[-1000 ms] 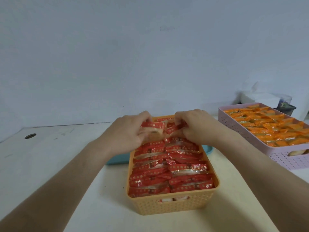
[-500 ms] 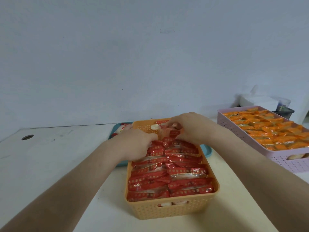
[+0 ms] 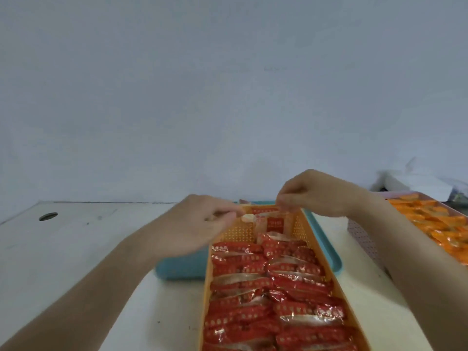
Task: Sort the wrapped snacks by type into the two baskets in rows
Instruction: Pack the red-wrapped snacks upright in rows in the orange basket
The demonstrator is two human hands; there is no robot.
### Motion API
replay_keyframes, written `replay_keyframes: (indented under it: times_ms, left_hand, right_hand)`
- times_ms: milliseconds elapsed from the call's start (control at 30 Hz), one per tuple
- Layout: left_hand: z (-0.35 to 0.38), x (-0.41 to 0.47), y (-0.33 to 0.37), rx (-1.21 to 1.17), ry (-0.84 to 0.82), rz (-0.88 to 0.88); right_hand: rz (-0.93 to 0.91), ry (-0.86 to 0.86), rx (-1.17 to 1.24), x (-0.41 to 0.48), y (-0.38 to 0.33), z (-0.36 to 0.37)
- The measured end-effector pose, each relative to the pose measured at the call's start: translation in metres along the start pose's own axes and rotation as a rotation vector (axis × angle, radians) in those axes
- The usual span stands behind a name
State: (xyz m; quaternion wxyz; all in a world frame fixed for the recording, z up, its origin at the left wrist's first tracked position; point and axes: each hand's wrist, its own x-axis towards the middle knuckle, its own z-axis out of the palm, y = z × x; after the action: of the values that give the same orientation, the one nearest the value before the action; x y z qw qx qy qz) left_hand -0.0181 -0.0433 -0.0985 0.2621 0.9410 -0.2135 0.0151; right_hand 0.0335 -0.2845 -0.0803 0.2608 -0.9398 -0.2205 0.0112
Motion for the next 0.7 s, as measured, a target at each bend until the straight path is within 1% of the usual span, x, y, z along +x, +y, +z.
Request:
replay_keyframes:
  times_ms: [67, 100, 133, 167, 267, 300, 367, 433, 500, 600, 667, 700]
  left_hand:
    - [-0.015, 0.011, -0.019, -0.095, 0.329, -0.048]
    - [-0.018, 0.022, -0.035, -0.094, 0.432, -0.098]
    - [-0.017, 0.030, -0.048, -0.069, 0.469, -0.164]
    - [-0.014, 0.042, -0.066, -0.009, 0.437, -0.234]
    - [0.013, 0.075, -0.112, 0.191, 0.158, -0.381]
    - [0.025, 0.079, -0.119, 0.240, 0.081, -0.409]
    - [0.041, 0.099, -0.139, 0.291, 0.009, -0.433]
    - [0.049, 0.111, -0.144, 0.307, -0.011, -0.454]
    - [0.054, 0.124, -0.148, 0.293, -0.037, -0.506]
    - [0.055, 0.133, -0.149, 0.173, -0.076, -0.576]
    - [0.057, 0.135, -0.151, 0.050, -0.037, -0.587]
    - [0.058, 0.135, -0.152, -0.050, 0.004, -0.585]
  right_hand:
    - [0.068, 0.199, 0.246, 0.014, 0.010, -0.004]
    - [0.125, 0.241, 0.314, 0.026, 0.016, -0.004]
    - [0.189, 0.237, 0.336, 0.035, 0.022, -0.002]
    - [0.250, 0.190, 0.319, 0.048, 0.028, 0.001]
    - [0.383, -0.085, 0.176, 0.081, 0.043, 0.017]
    - [0.401, -0.164, 0.126, 0.085, 0.046, 0.024]
    - [0.394, -0.261, 0.012, 0.109, 0.051, 0.036]
    - [0.364, -0.329, -0.137, 0.123, 0.052, 0.046]
    - [0.336, -0.374, -0.205, 0.139, 0.055, 0.057]
    - [0.307, -0.367, -0.119, 0.152, 0.061, 0.065]
    - [0.293, -0.373, -0.036, 0.157, 0.069, 0.068]
    - [0.291, -0.371, 0.003, 0.160, 0.074, 0.070]
